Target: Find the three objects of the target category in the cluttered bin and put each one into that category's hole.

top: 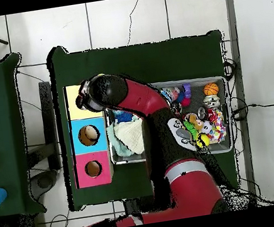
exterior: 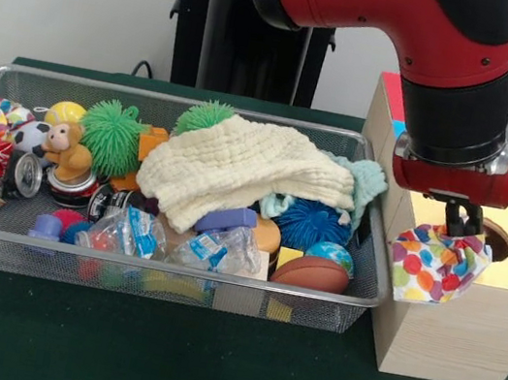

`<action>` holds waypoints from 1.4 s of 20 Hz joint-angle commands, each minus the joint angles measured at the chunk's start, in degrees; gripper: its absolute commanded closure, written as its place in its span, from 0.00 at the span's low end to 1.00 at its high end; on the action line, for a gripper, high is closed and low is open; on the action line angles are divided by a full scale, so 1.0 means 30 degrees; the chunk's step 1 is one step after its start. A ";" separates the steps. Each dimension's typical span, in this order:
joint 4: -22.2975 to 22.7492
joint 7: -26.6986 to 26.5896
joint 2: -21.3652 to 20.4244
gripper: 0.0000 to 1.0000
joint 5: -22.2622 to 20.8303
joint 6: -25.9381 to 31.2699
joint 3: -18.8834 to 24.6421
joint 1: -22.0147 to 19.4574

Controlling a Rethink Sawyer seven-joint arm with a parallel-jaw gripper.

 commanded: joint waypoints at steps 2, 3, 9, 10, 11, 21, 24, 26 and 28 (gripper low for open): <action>0.3041 0.1921 0.5856 1.00 -0.1386 -0.3731 0.0920 0.0655; 0.3083 0.2234 0.5705 1.00 -0.1247 -0.3407 0.0736 0.0843; 0.3497 0.3089 0.5355 1.00 -0.0333 -0.1921 0.0677 0.1013; 0.3545 0.3118 0.5309 1.00 -0.0265 -0.1783 0.0672 0.1021; 0.3556 0.3253 0.5223 1.00 -0.0211 -0.1546 0.0561 0.1139; 0.1723 0.8532 0.4868 1.00 -0.0786 -0.2786 -0.6284 0.7057; 0.1638 0.9230 0.4839 1.00 -0.0188 -0.2461 -0.7683 0.8285; 0.1674 0.9493 0.4755 1.00 0.0222 -0.2275 -0.8292 0.8873; 0.1896 0.9434 0.4543 1.00 0.0652 -0.1966 -0.8310 0.9002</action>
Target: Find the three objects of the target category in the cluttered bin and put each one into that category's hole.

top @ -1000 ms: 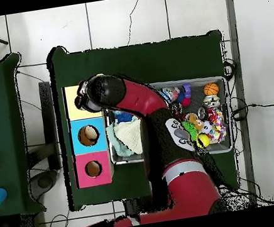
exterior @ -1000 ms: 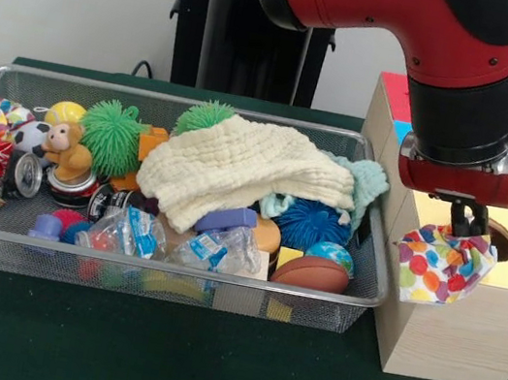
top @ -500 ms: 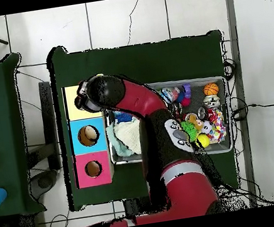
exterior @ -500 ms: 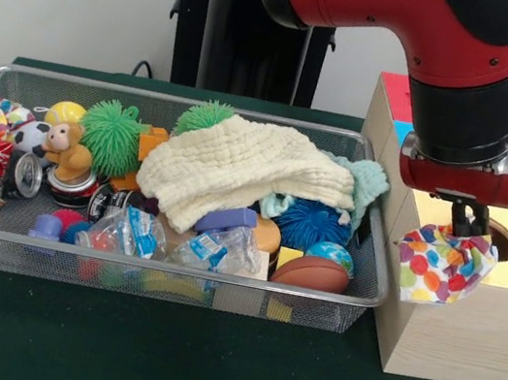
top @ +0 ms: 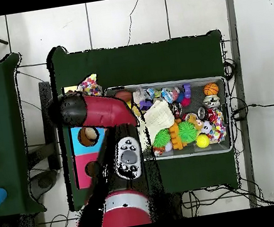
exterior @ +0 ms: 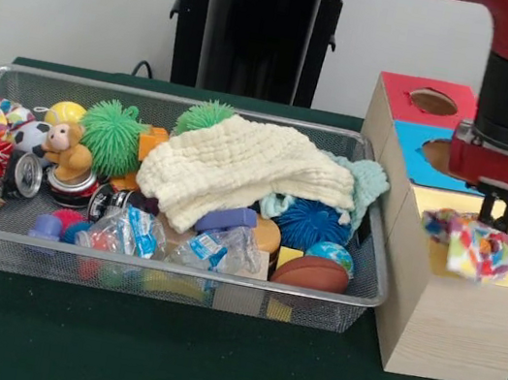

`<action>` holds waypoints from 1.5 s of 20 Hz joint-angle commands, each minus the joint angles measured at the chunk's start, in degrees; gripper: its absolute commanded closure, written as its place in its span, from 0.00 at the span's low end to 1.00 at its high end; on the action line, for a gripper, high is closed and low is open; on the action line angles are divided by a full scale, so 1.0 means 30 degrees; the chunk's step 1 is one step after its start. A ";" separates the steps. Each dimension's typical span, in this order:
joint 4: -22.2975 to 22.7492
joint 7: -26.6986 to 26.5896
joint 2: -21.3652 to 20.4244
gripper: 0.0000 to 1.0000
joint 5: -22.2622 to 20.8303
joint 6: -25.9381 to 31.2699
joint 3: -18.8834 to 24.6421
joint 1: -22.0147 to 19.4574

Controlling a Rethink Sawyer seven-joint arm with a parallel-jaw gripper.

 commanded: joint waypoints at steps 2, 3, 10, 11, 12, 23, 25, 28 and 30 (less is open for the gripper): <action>0.3117 0.7385 0.3695 1.00 0.0558 0.0429 -0.1496 0.2160; 0.3247 0.7352 0.3557 1.00 0.0802 0.0583 -0.1170 0.1999; 0.2991 0.6431 0.4261 1.00 0.1179 -0.0447 0.0076 0.1138; 0.2629 0.6222 0.4742 1.00 0.1073 -0.0898 0.0046 0.1037; 0.2267 0.6013 0.5223 1.00 0.0967 -0.1349 0.0016 0.0936; -0.0908 0.5741 0.9014 1.00 -0.0580 -0.9112 -0.4871 0.2948; -0.0837 0.6455 0.9470 1.00 0.0201 -0.9599 -0.6488 0.4034; -0.0482 0.6914 0.9696 1.00 0.1098 -0.9847 -0.8170 0.5141; -0.0185 0.6663 0.9492 1.00 0.1269 -0.9822 -0.8832 0.5451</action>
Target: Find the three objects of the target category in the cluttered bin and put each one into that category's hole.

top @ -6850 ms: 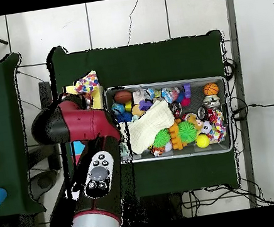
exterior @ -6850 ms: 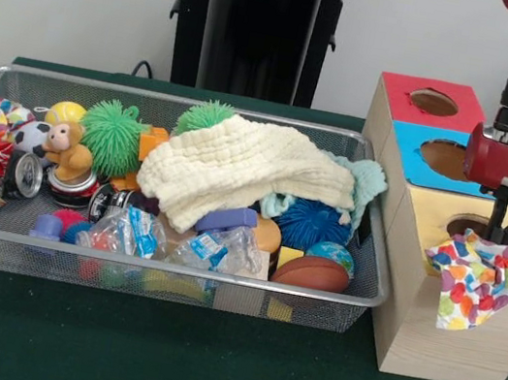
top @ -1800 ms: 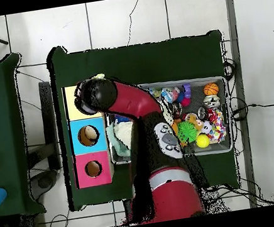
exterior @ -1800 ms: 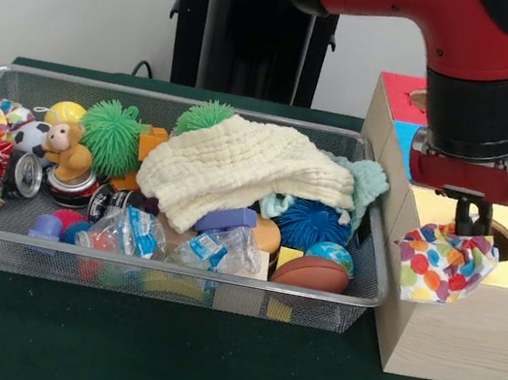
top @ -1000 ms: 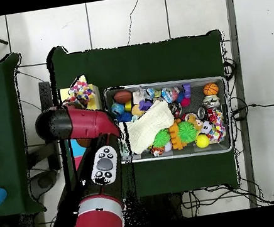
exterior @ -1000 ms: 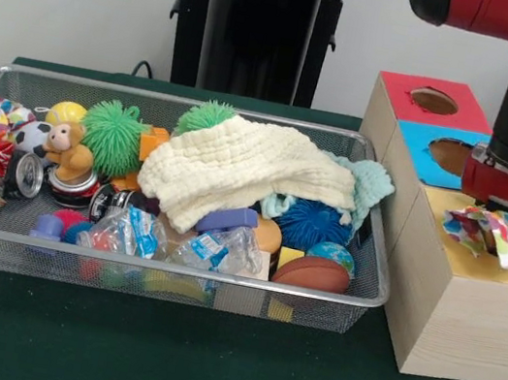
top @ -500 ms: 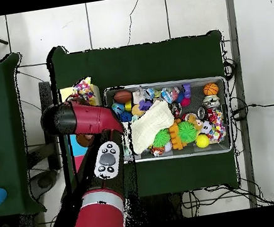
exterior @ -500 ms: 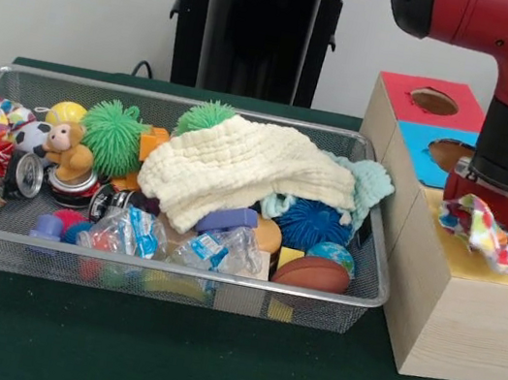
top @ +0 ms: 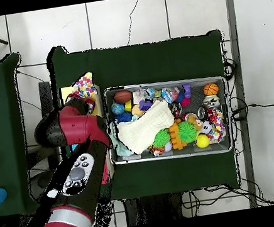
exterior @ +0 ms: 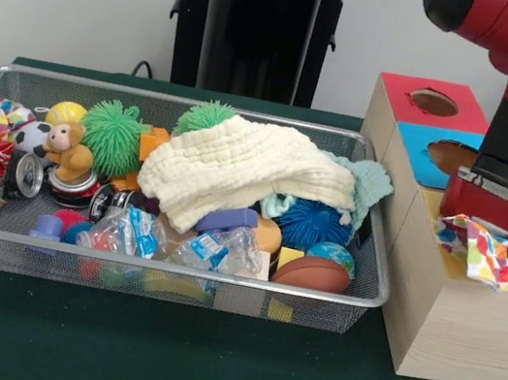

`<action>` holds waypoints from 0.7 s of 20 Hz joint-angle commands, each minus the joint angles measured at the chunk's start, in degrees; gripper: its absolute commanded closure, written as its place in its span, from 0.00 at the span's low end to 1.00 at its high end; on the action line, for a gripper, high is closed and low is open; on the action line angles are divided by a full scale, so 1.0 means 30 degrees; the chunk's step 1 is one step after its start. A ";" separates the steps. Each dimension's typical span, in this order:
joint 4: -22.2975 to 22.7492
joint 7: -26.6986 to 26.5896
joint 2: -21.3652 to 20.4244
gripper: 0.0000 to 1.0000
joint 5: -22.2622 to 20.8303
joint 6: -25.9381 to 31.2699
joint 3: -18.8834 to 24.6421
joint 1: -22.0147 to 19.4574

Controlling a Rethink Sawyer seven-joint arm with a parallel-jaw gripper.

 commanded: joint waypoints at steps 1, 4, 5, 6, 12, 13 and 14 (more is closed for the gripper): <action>0.1473 0.3801 0.4603 1.00 0.0379 -0.2528 -0.2538 -0.0017; 0.2034 0.3114 0.4096 1.00 -0.0115 -0.2768 -0.3103 -0.0131; 0.2235 0.2932 0.3828 1.00 -0.0338 -0.2655 -0.3231 -0.0178; 0.2312 0.2795 0.3634 1.00 -0.0560 -0.2475 -0.3316 -0.0198; 0.2257 0.2802 0.3684 1.00 -0.0960 -0.1685 -0.4232 0.0004; 0.2317 0.2739 0.3580 1.00 -0.1055 -0.1520 -0.4380 0.0034; 0.2378 0.2676 0.3477 1.00 -0.1150 -0.1354 -0.4528 0.0064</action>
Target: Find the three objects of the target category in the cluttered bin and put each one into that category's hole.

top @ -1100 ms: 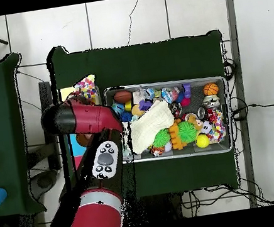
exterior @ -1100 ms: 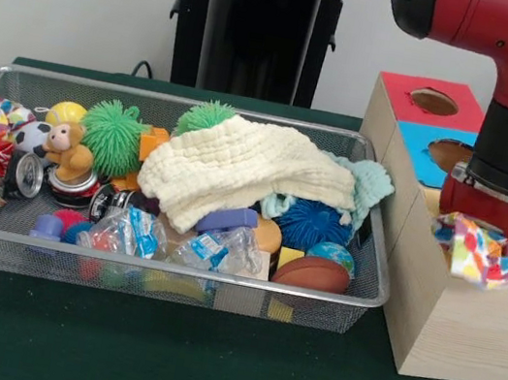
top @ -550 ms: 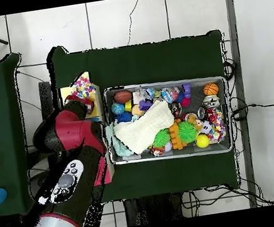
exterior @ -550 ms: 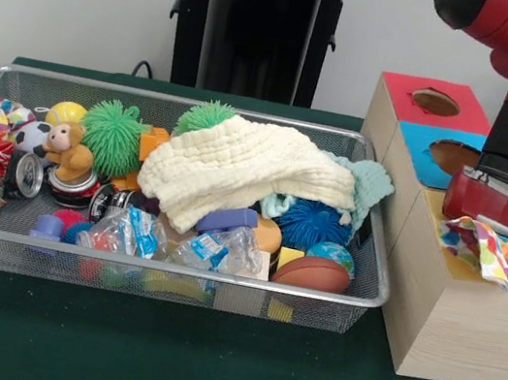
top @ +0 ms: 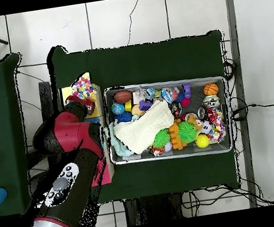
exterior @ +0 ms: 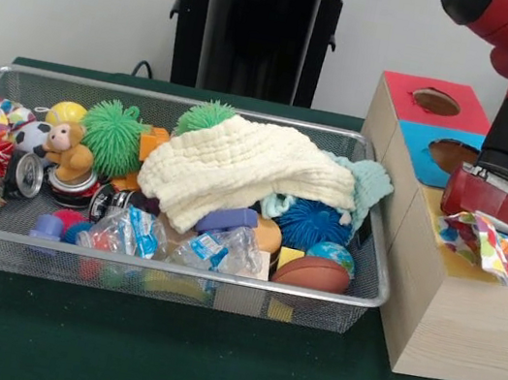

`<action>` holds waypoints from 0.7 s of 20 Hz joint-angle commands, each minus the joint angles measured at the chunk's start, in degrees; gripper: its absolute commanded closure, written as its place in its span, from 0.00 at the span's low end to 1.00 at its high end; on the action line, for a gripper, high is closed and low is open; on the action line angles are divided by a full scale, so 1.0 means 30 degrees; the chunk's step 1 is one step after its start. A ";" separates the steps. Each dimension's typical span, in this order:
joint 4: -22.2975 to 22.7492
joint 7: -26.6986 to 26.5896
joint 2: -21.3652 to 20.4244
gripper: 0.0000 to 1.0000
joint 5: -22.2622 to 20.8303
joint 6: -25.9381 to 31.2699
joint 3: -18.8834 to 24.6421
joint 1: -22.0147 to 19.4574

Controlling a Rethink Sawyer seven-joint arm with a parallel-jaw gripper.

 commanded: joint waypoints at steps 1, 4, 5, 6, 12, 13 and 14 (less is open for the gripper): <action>0.2492 0.1277 0.2026 1.00 -0.1825 -0.0064 -0.2305 -0.1636; 0.2327 0.1252 0.2217 1.00 -0.1856 -0.0248 -0.2418 -0.1739; 0.2273 0.1298 0.2375 1.00 -0.1750 -0.0152 -0.2768 -0.1601; 0.2220 0.1344 0.2534 1.00 -0.1644 -0.0055 -0.3118 -0.1464; 0.4244 -0.1710 -0.2123 1.00 -0.3813 0.3072 0.5507 -0.7044; 0.4456 -0.1899 -0.2483 1.00 -0.4219 0.3026 0.6370 -0.7674; 0.4641 -0.2154 -0.2768 1.00 -0.4377 0.3672 0.7232 -0.8337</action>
